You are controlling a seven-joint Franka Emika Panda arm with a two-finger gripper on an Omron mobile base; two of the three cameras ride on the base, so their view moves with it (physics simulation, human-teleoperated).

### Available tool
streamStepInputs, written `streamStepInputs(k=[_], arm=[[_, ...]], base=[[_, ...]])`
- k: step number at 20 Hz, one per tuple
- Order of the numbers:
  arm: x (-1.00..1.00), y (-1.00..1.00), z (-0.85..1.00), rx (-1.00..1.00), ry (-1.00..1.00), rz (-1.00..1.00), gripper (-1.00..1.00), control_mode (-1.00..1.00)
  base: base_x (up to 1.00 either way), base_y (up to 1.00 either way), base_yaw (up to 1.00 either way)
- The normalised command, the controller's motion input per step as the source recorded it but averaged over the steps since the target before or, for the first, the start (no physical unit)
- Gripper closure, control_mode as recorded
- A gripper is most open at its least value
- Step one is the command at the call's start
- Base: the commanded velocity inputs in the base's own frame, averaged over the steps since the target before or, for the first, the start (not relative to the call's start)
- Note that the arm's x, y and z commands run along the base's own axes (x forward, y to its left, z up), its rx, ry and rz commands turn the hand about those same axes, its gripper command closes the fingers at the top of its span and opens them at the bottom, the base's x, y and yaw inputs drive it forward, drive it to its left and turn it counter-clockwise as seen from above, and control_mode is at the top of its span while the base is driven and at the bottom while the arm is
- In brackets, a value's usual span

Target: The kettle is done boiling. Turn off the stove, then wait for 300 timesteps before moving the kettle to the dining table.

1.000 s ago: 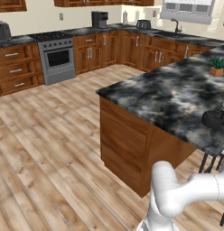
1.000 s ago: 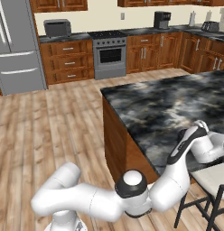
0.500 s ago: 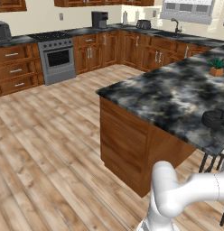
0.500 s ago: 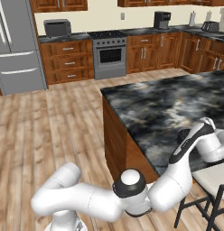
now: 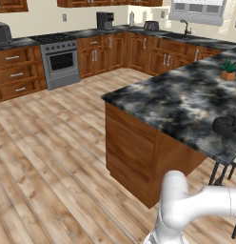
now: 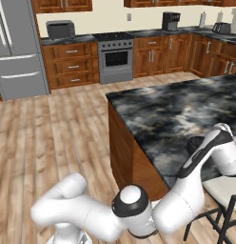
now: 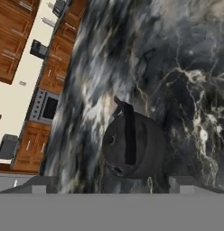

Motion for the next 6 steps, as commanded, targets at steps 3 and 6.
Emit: streamStepInputs(k=[3,6], arm=[[-0.47,0.25,0.35,0.00,0.00,-0.04,-1.00,-1.00],[-0.43,0.25,0.35,0.00,0.00,-0.05,-1.00,-1.00]], base=[[0.00,0.00,0.00],[0.00,0.00,0.00]])
